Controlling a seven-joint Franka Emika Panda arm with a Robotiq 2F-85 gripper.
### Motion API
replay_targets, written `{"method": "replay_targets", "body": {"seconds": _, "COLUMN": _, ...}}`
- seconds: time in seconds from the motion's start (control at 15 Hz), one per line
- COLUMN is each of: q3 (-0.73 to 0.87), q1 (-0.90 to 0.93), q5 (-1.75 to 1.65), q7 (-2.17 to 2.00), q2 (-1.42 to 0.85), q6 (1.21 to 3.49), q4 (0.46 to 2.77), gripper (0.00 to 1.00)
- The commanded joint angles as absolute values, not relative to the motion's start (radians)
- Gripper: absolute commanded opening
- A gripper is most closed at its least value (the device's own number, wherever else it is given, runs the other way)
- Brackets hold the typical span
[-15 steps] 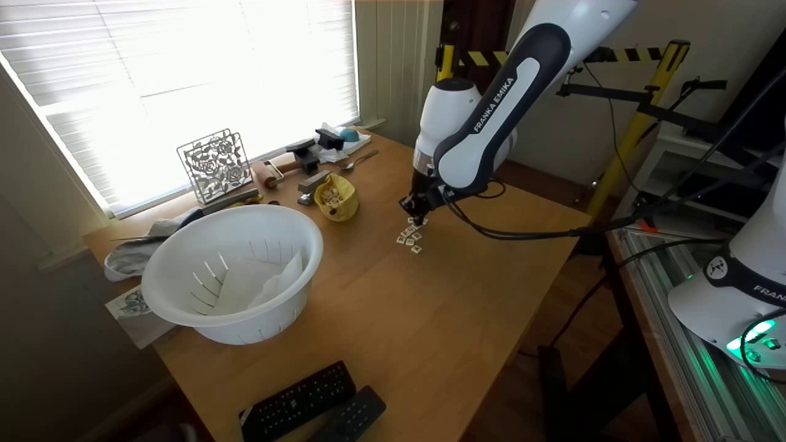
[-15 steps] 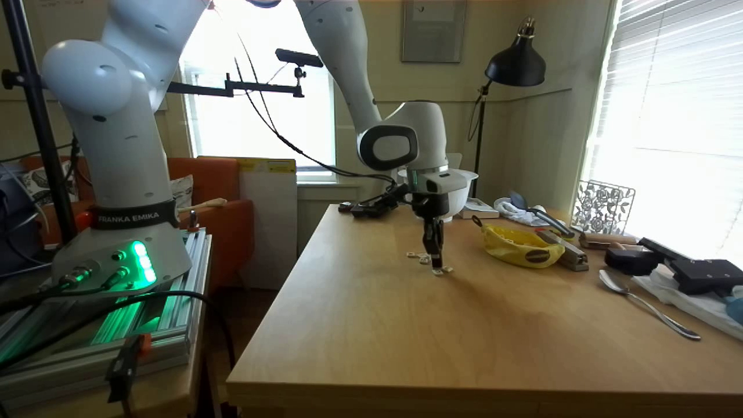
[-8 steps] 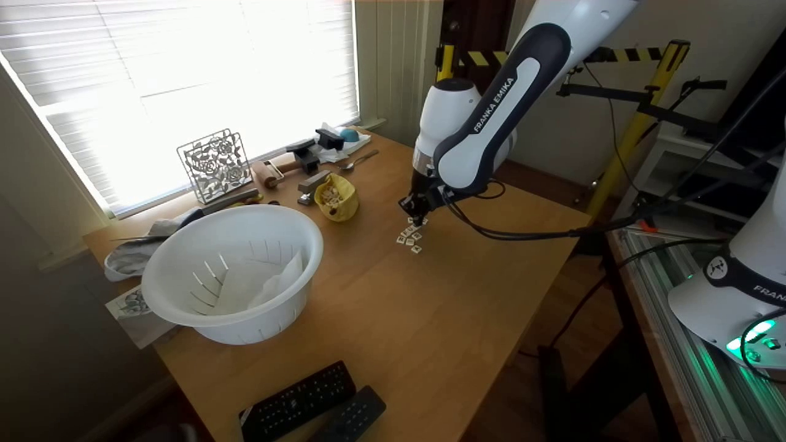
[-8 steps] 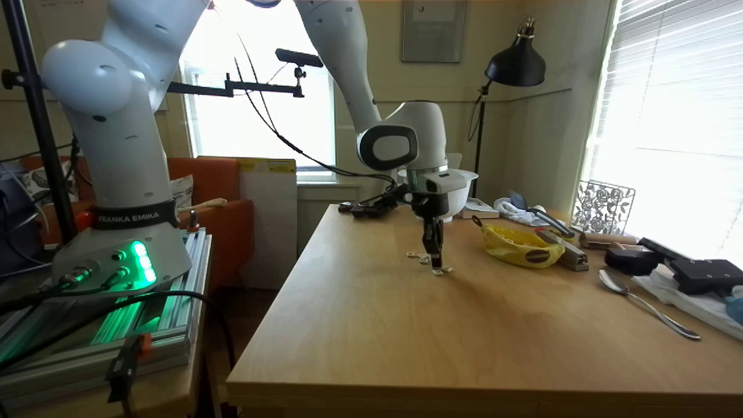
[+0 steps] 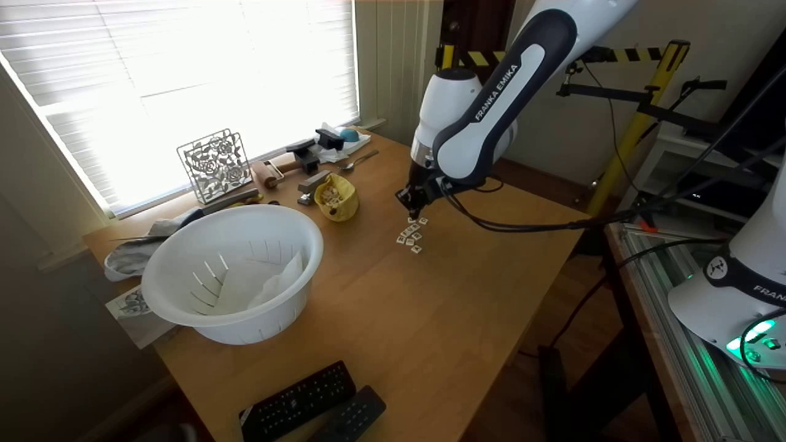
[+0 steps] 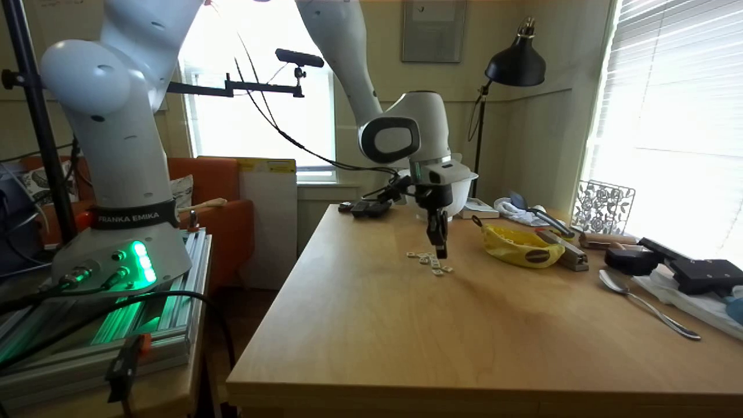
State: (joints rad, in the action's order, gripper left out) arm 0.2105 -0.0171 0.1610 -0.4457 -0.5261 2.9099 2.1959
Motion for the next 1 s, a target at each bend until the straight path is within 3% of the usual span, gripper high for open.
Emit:
{"method": "replay_targets", "body": {"seconds": 0.0, "q3": 0.160, "q1": -0.061, "q5": 0.208, "q7": -0.392, "q2": -0.458, "q6": 2.903, "q4": 2.226, "gripper": 0.00}}
{"method": "replay_targets", "body": {"seconds": 0.47, "q3": -0.029, "q1": -0.174, "q5": 0.298, "q7": -0.214, "q2": -0.454, "q6": 2.899, "q4": 2.212, "gripper": 0.00}}
{"method": "replay_targets", "body": {"seconds": 0.93, "q3": -0.022, "q1": -0.162, "q5": 0.263, "q7": -0.147, "q2": -0.488, "q6": 2.880, "q4": 2.210, "gripper": 0.00}}
